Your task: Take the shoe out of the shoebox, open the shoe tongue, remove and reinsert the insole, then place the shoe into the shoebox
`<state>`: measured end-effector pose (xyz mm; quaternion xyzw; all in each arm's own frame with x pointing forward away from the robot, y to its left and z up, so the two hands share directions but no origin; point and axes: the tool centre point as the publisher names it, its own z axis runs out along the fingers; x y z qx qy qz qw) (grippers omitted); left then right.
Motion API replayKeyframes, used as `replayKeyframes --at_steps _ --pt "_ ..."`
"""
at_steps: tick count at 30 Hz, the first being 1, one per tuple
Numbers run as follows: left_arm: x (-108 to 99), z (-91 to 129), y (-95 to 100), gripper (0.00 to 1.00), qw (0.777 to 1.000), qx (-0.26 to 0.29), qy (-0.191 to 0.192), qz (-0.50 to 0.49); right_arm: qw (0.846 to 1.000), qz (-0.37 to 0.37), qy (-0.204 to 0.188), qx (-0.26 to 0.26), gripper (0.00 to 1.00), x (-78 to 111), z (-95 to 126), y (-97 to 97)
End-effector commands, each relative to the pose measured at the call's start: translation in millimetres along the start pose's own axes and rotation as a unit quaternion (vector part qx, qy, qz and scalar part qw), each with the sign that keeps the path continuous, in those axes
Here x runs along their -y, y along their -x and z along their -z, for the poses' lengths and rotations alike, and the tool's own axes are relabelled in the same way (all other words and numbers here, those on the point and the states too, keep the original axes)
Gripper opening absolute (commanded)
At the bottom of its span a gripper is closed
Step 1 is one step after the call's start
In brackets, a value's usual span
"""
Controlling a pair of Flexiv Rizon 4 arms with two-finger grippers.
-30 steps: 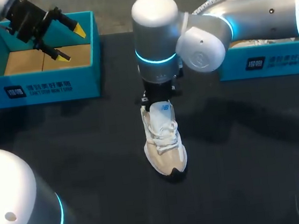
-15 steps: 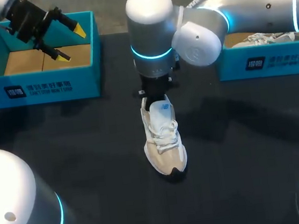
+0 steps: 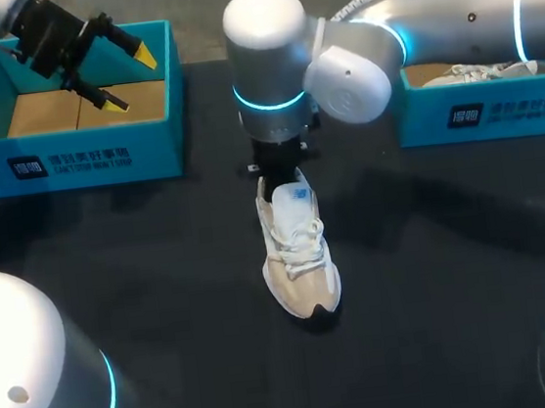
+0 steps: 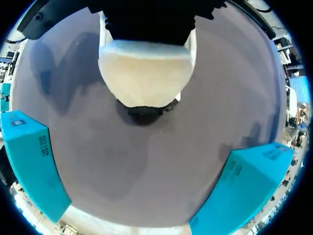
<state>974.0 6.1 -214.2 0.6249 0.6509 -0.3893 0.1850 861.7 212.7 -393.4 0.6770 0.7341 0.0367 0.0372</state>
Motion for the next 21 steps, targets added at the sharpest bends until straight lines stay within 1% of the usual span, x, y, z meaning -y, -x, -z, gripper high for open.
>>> replayKeyframes --at_steps 1,5,7,10,13,17,19,21 --pt "-1 1 0.4 1.0 1.0 -0.002 -0.001 0.0 1.0 0.001 0.0 0.007 0.0 -0.3 9 -3.8" --pt "-1 1 0.4 1.0 1.0 -0.002 -0.001 0.0 1.0 0.001 -0.016 0.001 0.0 -3.7 -6 -0.9" --pt "-1 1 0.4 1.0 1.0 -0.002 -0.001 0.0 1.0 0.004 -0.03 0.005 0.0 -2.3 -11 -2.3" --pt "-1 1 0.4 1.0 1.0 -0.002 -0.001 0.0 0.999 0.001 -0.038 0.003 0.0 2.1 -15 -0.7" --pt "-1 1 0.4 1.0 1.0 -0.002 -0.001 0.0 0.999 -0.006 -0.035 0.006 0.0 6.4 -8 2.6" --pt "-1 1 0.4 1.0 1.0 -0.002 -0.001 0.0 0.999 -0.007 -0.032 0.009 0.0 10.6 11 3.6" --pt "-1 1 0.4 1.0 1.0 -0.002 -0.001 0.0 0.999 -0.004 -0.038 0.013 0.0 13.1 19 2.5" --pt "-1 1 0.4 1.0 1.0 -0.002 -0.001 0.0 0.999 -0.004 -0.053 0.004 0.0 17.8 28 -2.5"
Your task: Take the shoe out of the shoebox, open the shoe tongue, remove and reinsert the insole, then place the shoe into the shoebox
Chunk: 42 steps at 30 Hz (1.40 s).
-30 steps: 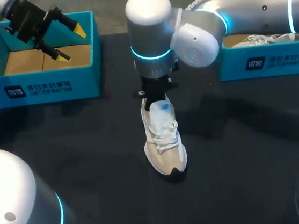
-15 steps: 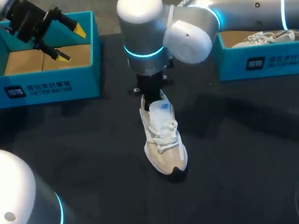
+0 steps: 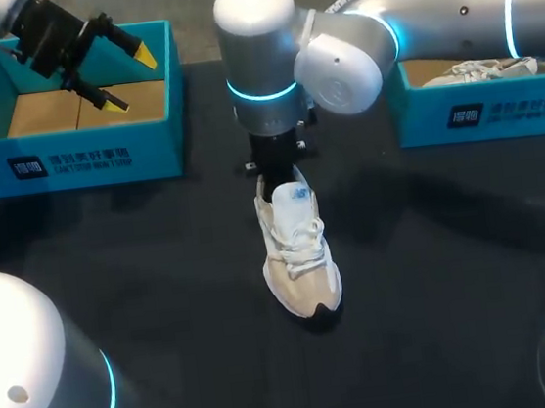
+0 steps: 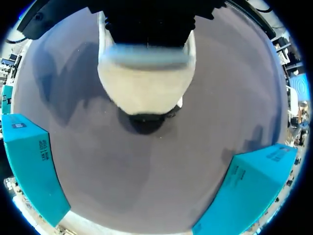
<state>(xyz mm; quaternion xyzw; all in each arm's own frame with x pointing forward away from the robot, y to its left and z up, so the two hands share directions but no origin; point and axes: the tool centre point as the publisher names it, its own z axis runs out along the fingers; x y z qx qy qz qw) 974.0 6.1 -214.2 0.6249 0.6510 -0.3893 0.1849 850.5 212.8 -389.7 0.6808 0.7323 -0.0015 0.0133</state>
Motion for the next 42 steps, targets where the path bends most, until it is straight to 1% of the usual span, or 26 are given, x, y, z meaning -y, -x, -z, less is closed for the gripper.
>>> replayKeyframes --at_steps 1,4,20,21,22,23,24,25,27,34,38,42 --pt "-1 1 0.4 1.0 1.0 -0.002 -0.001 0.0 1.0 0.002 -0.016 -0.013 0.0 11.2 26 -1.2" --pt "-1 1 0.4 1.0 1.0 -0.002 -0.001 0.0 0.999 0.011 -0.029 -0.033 0.0 17.8 33 -3.8" --pt "-1 1 0.4 1.0 1.0 -0.002 -0.001 0.0 0.999 0.011 -0.029 -0.033 0.0 17.8 33 -3.8" --pt "-1 1 0.4 1.0 1.0 -0.002 -0.001 0.0 1.0 -0.005 -0.026 -0.004 0.0 17.1 34 -5.1" --pt "-1 1 0.4 1.0 1.0 -0.002 -0.001 0.0 0.999 0.002 -0.043 0.001 0.0 16.9 35 -5.6" --pt "-1 1 0.4 1.0 1.0 -0.002 -0.001 0.0 0.999 -0.014 -0.043 0.023 0.0 16.3 35 -4.8" --pt "-1 1 0.4 1.0 1.0 -0.002 -0.001 0.0 0.998 -0.019 -0.049 0.019 0.0 16.6 37 -2.9" --pt "-1 1 0.4 1.0 1.0 -0.002 -0.001 0.0 0.998 -0.024 -0.054 0.036 0.0 17.1 38 -1.2" --pt "-1 1 0.4 1.0 1.0 -0.002 -0.001 0.0 0.997 -0.039 -0.058 0.045 0.0 18.7 40 3.6" --pt "-1 1 0.4 1.0 1.0 -0.002 -0.001 0.0 0.993 -0.061 -0.084 0.055 0.0 27.4 40 11.6" --pt "-1 1 0.4 1.0 1.0 -0.002 -0.001 0.0 0.992 -0.065 -0.097 0.057 0.0 36.3 38 11.4" --pt "-1 1 0.4 1.0 1.0 -0.002 -0.001 0.0 0.991 -0.061 -0.108 0.047 0.0 47.0 34 12.5"
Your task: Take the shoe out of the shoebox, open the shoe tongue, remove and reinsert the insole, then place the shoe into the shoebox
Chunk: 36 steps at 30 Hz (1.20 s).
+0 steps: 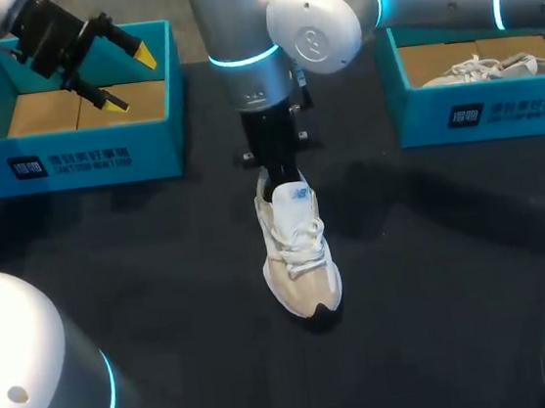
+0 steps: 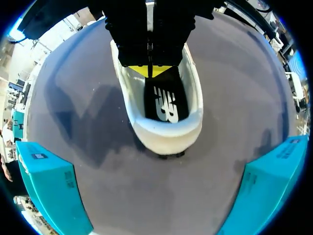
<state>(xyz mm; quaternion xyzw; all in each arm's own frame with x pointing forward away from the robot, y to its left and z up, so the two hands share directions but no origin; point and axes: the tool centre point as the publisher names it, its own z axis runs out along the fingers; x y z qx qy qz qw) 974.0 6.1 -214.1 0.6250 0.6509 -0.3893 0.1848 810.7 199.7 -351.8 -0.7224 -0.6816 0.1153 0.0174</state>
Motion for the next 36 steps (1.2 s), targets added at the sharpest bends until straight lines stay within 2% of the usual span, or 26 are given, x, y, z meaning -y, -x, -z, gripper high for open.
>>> replayKeyframes --at_steps 1,7,8,14,16,20,23,25,26,27,28,29,36 --pt "-1 1 0.4 1.0 1.0 -0.002 -0.001 0.0 1.0 0.008 -0.008 -0.008 0.0 8.0 -7 2.1" --pt "-1 1 0.4 1.0 1.0 -0.002 -0.001 0.0 1.0 0.019 -0.02 -0.004 0.0 16.9 -10 2.9" --pt "-1 1 0.4 1.0 1.0 -0.002 -0.001 0.0 1.0 0.018 -0.02 -0.004 0.04 17.2 -10 2.7" --pt "-1 1 0.4 1.0 1.0 -0.002 -0.001 0.0 1.0 0.018 -0.023 -0.006 0.4 17.2 -11 -0.5" --pt "-1 1 0.4 1.0 1.0 -0.002 -0.001 0.0 1.0 0.02 -0.023 -0.006 0.47 16.9 -11 -1.8" --pt "-1 1 0.4 1.0 1.0 -0.002 -0.001 0.0 0.999 0.022 -0.022 -0.006 0.56 16.2 -10 -3.2" --pt "-1 1 0.4 1.0 1.0 -0.002 -0.001 0.0 1.0 0.024 -0.02 0.0 0.56 15.2 -9 -4.3" --pt "-1 1 0.4 1.0 1.0 -0.002 -0.001 0.0 0.999 0.023 -0.021 0.005 0.6 14.5 -10 -4.6" --pt "-1 1 0.4 1.0 1.0 -0.002 -0.001 0.0 0.999 0.024 -0.021 0.005 0.67 14.5 -10 -4.7" --pt "-1 1 0.4 1.0 1.0 -0.002 -0.001 0.0 0.999 0.025 -0.022 0.006 0.8 14.7 -11 -4.8" --pt "-1 1 0.4 1.0 1.0 -0.002 -0.001 0.0 0.999 0.025 -0.023 0.007 0.97 15.0 -11 -4.9" --pt "-1 1 0.4 1.0 1.0 -0.002 -0.001 0.0 0.999 0.025 -0.023 0.008 1.0 15.4 -12 -5.1" --pt "-1 1 0.4 1.0 1.0 -0.002 -0.001 0.0 0.999 0.026 -0.027 0.011 1.0 18.2 -15 -6.6"
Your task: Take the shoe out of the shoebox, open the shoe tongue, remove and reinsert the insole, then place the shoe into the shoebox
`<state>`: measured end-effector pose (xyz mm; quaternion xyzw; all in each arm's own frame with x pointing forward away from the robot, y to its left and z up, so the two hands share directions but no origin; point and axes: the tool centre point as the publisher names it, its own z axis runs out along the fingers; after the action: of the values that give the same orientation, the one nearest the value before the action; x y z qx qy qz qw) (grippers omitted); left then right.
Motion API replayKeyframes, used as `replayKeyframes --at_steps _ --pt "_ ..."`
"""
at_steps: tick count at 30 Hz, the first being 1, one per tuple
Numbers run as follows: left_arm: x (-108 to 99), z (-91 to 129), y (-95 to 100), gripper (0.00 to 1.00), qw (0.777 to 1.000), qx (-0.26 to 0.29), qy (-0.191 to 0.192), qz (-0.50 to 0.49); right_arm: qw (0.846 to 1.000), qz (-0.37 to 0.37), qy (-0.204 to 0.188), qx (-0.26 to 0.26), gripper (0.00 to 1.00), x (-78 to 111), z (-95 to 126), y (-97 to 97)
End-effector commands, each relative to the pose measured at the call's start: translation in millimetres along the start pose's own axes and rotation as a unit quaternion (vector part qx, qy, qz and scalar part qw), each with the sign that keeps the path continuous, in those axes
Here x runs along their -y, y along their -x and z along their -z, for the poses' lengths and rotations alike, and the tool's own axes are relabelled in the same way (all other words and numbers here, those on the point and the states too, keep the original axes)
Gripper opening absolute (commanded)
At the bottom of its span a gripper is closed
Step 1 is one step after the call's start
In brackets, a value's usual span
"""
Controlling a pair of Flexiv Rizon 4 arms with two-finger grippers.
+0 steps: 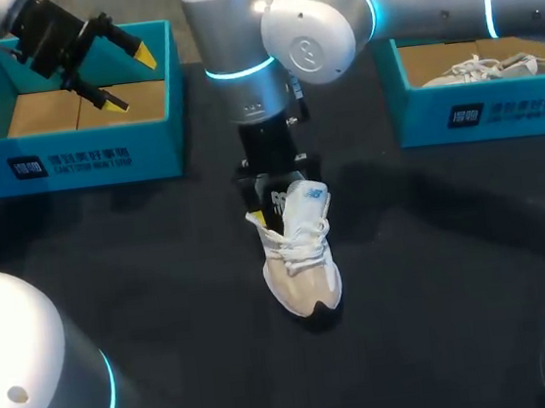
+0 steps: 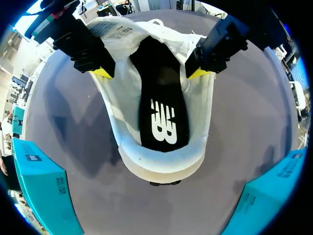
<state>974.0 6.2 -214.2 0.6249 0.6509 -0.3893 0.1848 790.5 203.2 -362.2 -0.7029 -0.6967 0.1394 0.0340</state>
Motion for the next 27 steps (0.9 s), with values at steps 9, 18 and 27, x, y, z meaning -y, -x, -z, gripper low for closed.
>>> replayKeyframes --at_steps 9,18,27 --pt "-1 1 0.4 1.0 1.0 -0.002 -0.001 0.0 1.0 -0.005 0.016 0.009 1.0 9.8 15 -0.2" --pt "-1 1 0.4 1.0 1.0 -0.002 -0.001 0.0 0.999 -0.016 0.047 0.005 1.0 12.1 35 4.9" --pt "-1 1 0.4 1.0 1.0 -0.002 -0.001 0.0 0.996 -0.023 0.085 0.004 1.0 18.9 63 7.0"
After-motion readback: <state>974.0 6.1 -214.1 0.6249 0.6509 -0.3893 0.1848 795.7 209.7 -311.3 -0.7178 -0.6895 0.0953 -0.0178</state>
